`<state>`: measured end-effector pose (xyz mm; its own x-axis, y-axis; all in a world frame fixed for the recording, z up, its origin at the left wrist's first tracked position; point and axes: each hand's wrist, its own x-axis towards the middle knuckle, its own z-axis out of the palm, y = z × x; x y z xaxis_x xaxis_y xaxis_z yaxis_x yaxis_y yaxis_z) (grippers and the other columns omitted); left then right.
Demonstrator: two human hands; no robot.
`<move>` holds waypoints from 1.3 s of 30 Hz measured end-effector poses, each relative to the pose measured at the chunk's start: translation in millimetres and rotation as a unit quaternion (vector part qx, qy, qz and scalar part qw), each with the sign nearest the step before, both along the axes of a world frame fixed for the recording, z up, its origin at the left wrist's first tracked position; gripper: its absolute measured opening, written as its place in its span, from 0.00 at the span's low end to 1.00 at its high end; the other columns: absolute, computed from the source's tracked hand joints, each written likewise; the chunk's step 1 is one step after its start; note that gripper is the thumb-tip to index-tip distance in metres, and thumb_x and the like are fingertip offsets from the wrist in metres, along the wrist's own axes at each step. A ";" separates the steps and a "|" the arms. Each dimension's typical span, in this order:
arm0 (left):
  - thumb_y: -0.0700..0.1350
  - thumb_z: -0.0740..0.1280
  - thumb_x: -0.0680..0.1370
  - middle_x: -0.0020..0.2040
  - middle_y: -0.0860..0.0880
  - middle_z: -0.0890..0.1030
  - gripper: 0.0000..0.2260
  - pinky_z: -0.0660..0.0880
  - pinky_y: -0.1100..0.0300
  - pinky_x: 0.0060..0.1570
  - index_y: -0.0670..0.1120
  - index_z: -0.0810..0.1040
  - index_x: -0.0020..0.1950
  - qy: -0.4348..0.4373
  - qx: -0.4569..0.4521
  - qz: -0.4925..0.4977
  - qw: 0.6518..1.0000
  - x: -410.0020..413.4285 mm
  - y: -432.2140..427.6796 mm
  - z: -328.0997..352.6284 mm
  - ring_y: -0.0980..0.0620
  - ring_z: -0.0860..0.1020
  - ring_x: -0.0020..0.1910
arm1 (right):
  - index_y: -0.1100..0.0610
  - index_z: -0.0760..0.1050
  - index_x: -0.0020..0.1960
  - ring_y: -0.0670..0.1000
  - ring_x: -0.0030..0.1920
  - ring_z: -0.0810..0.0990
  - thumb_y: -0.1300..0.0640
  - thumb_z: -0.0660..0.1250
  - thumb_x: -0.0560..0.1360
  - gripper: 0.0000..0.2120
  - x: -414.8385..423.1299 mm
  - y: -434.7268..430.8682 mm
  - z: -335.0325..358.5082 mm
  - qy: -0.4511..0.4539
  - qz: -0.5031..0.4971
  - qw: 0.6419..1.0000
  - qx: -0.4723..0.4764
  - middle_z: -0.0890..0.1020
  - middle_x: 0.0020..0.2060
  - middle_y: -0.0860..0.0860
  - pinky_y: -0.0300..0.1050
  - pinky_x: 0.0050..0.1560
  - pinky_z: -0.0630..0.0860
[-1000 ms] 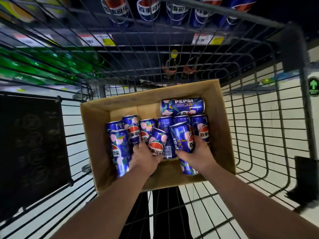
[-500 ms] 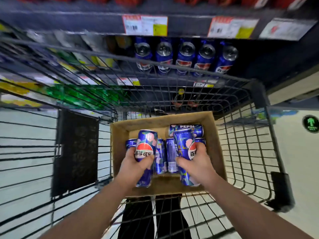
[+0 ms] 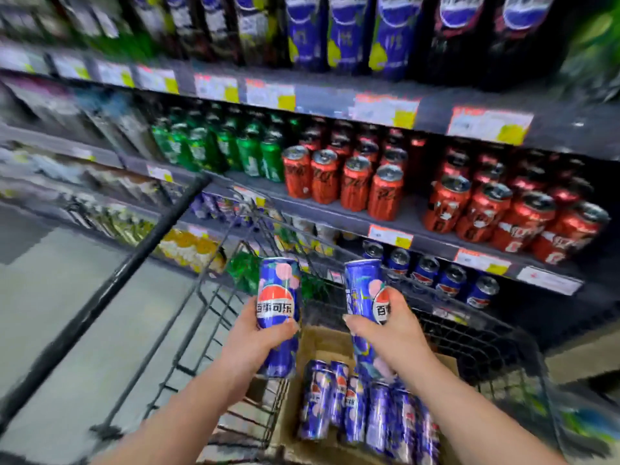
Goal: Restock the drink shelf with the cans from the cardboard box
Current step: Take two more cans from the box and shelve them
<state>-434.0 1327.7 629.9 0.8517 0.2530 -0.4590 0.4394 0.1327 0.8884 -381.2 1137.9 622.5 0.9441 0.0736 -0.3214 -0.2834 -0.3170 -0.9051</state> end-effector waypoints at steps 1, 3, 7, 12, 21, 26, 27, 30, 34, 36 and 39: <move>0.43 0.71 0.58 0.42 0.47 0.80 0.22 0.77 0.52 0.43 0.48 0.73 0.50 -0.021 0.004 0.018 1.000 -2.1 9.9 12.9 0.51 0.78 0.37 | 0.49 0.70 0.48 0.47 0.33 0.76 0.57 0.75 0.66 0.16 -0.1 9.4 11.3 -0.011 0.007 1.000 0.010 0.80 0.37 0.46 0.38 0.33 0.70; 0.43 0.70 0.59 0.43 0.47 0.79 0.19 0.77 0.52 0.44 0.49 0.72 0.49 -0.062 0.017 0.047 0.997 -8.3 32.7 39.1 0.51 0.77 0.38 | 0.48 0.71 0.44 0.49 0.36 0.78 0.58 0.75 0.65 0.15 -0.7 31.4 31.5 -0.035 0.023 0.999 0.027 0.82 0.38 0.47 0.40 0.38 0.73; 0.43 0.70 0.59 0.45 0.46 0.80 0.27 0.77 0.59 0.36 0.47 0.71 0.58 -0.119 0.039 0.089 0.988 -27.8 98.4 79.6 0.53 0.79 0.36 | 0.49 0.71 0.43 0.49 0.38 0.80 0.57 0.77 0.62 0.17 -5.0 98.0 66.6 -0.078 0.040 0.994 0.065 0.82 0.38 0.46 0.40 0.44 0.76; 0.44 0.71 0.58 0.43 0.47 0.80 0.20 0.76 0.58 0.39 0.51 0.73 0.49 -0.182 0.085 0.124 0.972 -64.9 204.3 117.6 0.51 0.78 0.38 | 0.52 0.71 0.46 0.42 0.34 0.79 0.60 0.76 0.65 0.15 -24.6 209.0 106.8 -0.146 0.066 0.982 0.102 0.80 0.38 0.44 0.35 0.38 0.75; 0.46 0.74 0.55 0.45 0.48 0.82 0.24 0.76 0.59 0.37 0.55 0.73 0.50 -0.197 0.120 0.143 0.962 -145.3 412.4 159.4 0.52 0.81 0.40 | 0.51 0.73 0.51 0.55 0.43 0.83 0.60 0.75 0.66 0.18 -85.1 406.9 142.8 -0.177 0.063 0.973 0.137 0.84 0.44 0.52 0.50 0.48 0.80; 0.36 0.73 0.69 0.46 0.47 0.80 0.18 0.76 0.57 0.38 0.55 0.71 0.47 -0.223 0.117 0.163 0.954 -149.1 476.1 172.9 0.49 0.80 0.43 | 0.50 0.72 0.52 0.52 0.45 0.82 0.60 0.75 0.66 0.19 -91.0 472.1 160.7 -0.185 0.070 0.970 0.139 0.83 0.46 0.51 0.45 0.42 0.78; 0.36 0.72 0.70 0.46 0.47 0.80 0.17 0.76 0.57 0.38 0.55 0.71 0.47 -0.224 0.120 0.161 0.954 -145.7 485.8 174.0 0.49 0.80 0.43 | 0.51 0.71 0.55 0.52 0.45 0.82 0.59 0.75 0.66 0.21 -87.6 482.4 163.8 -0.186 0.065 0.970 0.141 0.82 0.47 0.51 0.43 0.40 0.76; 0.36 0.72 0.70 0.47 0.47 0.80 0.17 0.76 0.57 0.37 0.55 0.71 0.49 -0.221 0.121 0.158 0.955 -132.6 512.0 173.5 0.49 0.80 0.45 | 0.50 0.69 0.58 0.56 0.47 0.83 0.57 0.76 0.66 0.25 -71.2 512.8 166.8 -0.190 0.053 0.971 0.137 0.82 0.48 0.52 0.47 0.41 0.78; 0.37 0.72 0.70 0.48 0.48 0.80 0.18 0.76 0.58 0.37 0.57 0.69 0.49 -0.212 0.118 0.143 0.960 -104.0 548.5 173.2 0.49 0.80 0.45 | 0.53 0.70 0.59 0.54 0.47 0.82 0.57 0.76 0.65 0.25 -36.2 556.4 162.9 -0.189 0.058 0.970 0.141 0.82 0.50 0.53 0.53 0.50 0.80; 0.37 0.72 0.70 0.48 0.49 0.79 0.19 0.76 0.60 0.35 0.57 0.69 0.50 -0.210 0.129 0.136 0.960 -79.4 571.6 171.4 0.50 0.80 0.44 | 0.52 0.70 0.58 0.53 0.48 0.82 0.57 0.76 0.65 0.25 -12.4 580.3 161.1 -0.196 0.056 0.968 0.147 0.82 0.50 0.52 0.52 0.51 0.80; 0.37 0.71 0.71 0.48 0.48 0.79 0.19 0.75 0.61 0.36 0.54 0.70 0.55 -0.207 0.139 0.120 0.961 -31.1 606.7 171.5 0.50 0.80 0.44 | 0.53 0.69 0.60 0.51 0.46 0.81 0.56 0.75 0.66 0.26 30.4 615.9 158.0 -0.203 0.044 0.966 0.154 0.81 0.51 0.52 0.43 0.38 0.78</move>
<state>-465.1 1934.4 801.4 0.8482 0.5293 0.0203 0.0267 -0.0809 0.9964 -350.7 1753.8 780.6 0.9734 0.1925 0.1241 0.1306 -0.0213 -0.9912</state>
